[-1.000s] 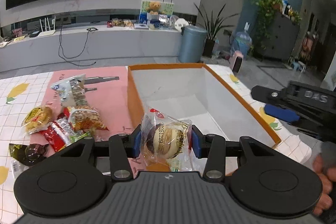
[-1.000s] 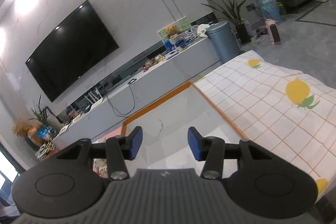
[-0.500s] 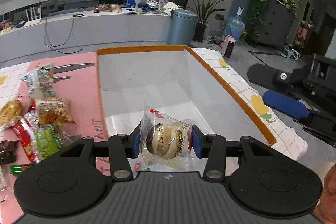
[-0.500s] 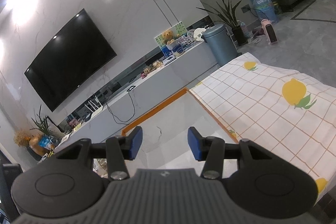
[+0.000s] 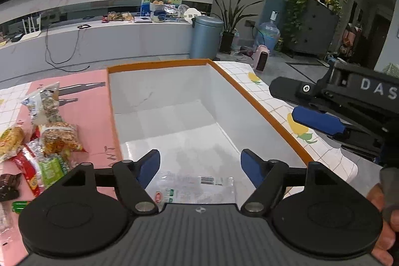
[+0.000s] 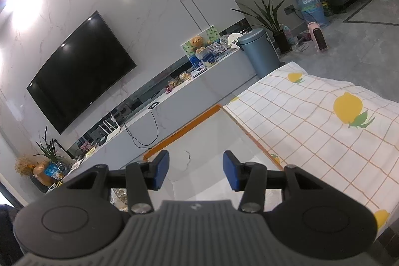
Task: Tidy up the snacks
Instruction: 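Withdraw both grippers from the box back toward the snack pile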
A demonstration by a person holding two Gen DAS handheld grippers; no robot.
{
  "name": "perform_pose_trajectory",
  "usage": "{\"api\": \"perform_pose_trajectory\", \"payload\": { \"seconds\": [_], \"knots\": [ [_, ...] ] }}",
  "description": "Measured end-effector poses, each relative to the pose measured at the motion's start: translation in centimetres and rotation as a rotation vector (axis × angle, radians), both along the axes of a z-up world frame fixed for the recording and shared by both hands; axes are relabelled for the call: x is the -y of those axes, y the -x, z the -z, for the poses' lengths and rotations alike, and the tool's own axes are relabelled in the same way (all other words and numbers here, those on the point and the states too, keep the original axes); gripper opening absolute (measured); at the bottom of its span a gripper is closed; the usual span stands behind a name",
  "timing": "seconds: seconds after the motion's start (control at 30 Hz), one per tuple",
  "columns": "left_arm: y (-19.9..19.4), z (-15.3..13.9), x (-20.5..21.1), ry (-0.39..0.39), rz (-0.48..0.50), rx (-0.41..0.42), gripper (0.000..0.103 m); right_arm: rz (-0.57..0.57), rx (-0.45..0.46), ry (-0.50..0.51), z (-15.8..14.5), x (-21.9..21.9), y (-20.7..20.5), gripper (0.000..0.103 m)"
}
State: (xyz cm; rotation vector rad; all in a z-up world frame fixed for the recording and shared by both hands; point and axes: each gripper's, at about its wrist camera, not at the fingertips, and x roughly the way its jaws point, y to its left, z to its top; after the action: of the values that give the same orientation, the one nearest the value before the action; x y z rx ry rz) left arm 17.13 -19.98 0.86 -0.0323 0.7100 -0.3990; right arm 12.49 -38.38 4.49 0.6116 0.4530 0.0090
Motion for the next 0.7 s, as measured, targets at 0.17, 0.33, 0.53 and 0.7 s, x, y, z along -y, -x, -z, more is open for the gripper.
{"api": "perform_pose_trajectory", "payload": {
  "seconds": [0.17, 0.33, 0.53, 0.7],
  "knots": [
    [1.3, -1.2, -1.6, -0.006, -0.027, 0.024, 0.087, -0.011, -0.001, 0.017, 0.1, -0.6, 0.0, 0.047],
    [2.3, -2.3, -3.9, -0.036, -0.068, 0.043, 0.087, -0.058, 0.026, 0.037, -0.1, -2.1, -0.3, 0.047],
    [3.5, -3.8, -7.9, -0.048, -0.135, 0.086, 0.087, -0.16, 0.08, 0.072, -0.4, -5.1, -0.4, 0.047],
    [4.6, -3.6, -12.0, -0.045, -0.206, 0.09, 0.087, -0.246, 0.151, 0.07, -0.6, -7.4, 0.0, 0.045]
  ]
}}
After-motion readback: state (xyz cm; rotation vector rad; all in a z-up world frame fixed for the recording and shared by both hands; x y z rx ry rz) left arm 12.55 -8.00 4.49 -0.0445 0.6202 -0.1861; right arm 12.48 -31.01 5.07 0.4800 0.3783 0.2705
